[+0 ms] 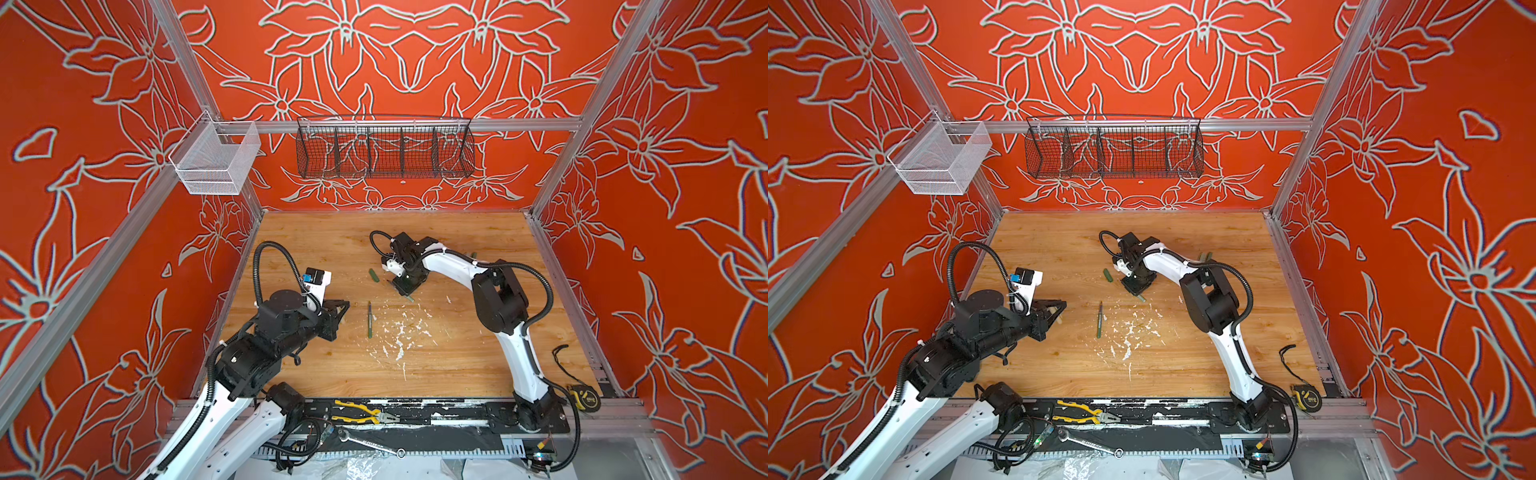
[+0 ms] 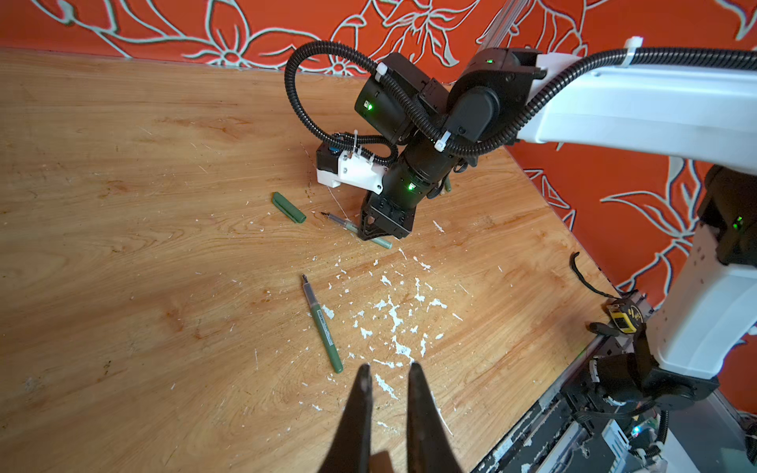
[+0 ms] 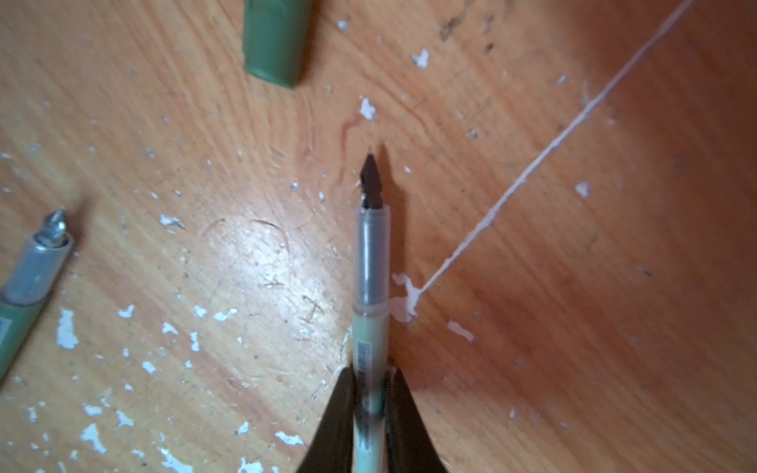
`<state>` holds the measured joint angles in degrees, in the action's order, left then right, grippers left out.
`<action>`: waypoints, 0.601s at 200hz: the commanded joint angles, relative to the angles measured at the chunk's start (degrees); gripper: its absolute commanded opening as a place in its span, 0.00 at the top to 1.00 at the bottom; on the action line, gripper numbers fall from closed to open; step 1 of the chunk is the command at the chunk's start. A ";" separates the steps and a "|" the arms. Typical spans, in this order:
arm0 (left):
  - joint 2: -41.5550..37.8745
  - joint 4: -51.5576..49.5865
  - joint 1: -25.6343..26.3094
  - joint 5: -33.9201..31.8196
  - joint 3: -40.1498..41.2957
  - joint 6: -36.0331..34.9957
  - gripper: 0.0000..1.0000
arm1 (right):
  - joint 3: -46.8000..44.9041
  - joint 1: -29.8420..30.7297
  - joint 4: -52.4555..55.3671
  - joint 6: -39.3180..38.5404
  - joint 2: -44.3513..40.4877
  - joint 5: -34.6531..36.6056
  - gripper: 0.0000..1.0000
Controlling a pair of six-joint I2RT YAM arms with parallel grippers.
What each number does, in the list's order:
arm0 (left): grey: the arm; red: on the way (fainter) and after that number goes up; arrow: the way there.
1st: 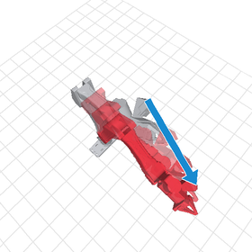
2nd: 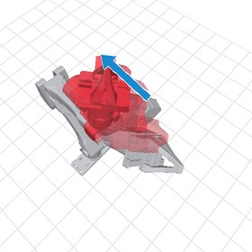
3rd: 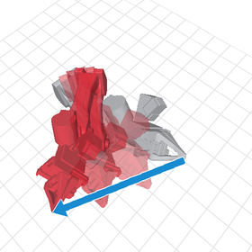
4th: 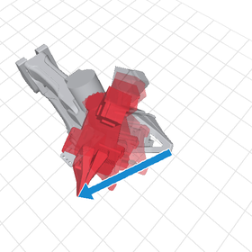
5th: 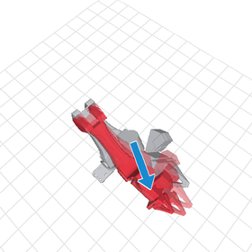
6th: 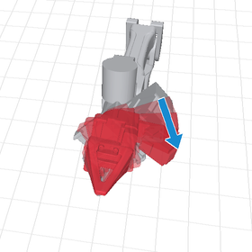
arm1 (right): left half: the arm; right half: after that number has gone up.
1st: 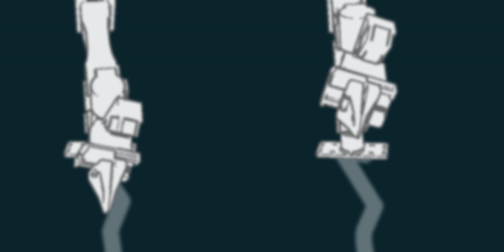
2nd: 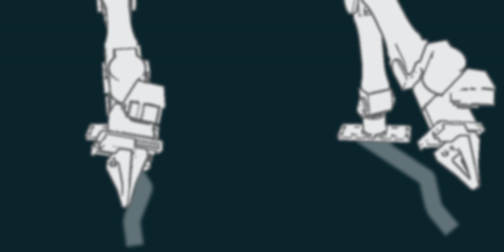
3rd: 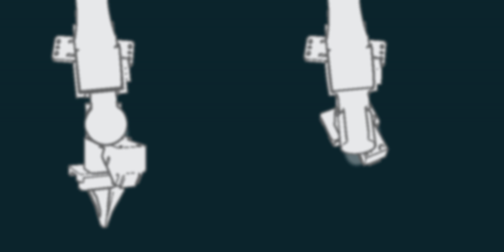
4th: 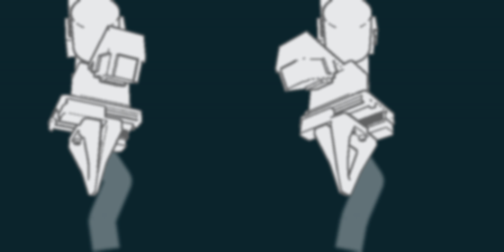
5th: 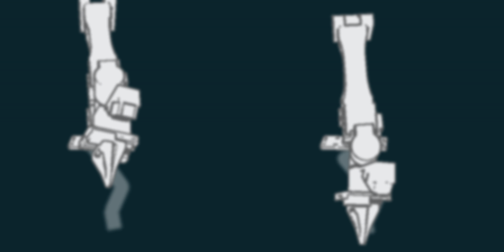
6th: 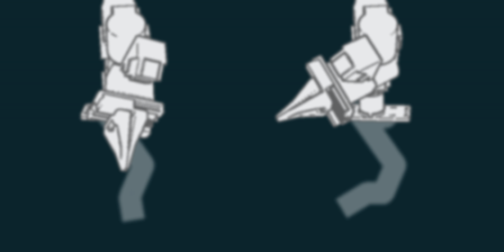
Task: Insert pens into pen caps
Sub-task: Pick up a pen at the center of the table.
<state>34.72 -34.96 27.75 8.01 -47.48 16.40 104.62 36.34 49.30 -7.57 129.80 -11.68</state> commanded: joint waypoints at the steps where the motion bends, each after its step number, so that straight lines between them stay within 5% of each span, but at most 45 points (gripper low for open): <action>1: 1.47 3.41 -0.24 1.89 1.54 0.62 1.00 | -1.70 0.10 1.78 -1.48 -0.25 -3.71 0.90; 78: 9.79 19.35 -0.33 6.07 3.87 4.44 1.00 | -17.61 0.08 -11.73 4.31 -19.73 -11.56 0.93; 120: 12.64 33.22 -0.73 8.89 8.16 8.79 1.00 | -37.29 0.48 -25.86 10.27 -35.84 -20.64 0.93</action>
<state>46.48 -13.02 27.64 14.20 -41.80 21.87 76.51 36.38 32.62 -1.08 101.30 -24.84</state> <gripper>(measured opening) 0.113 0.127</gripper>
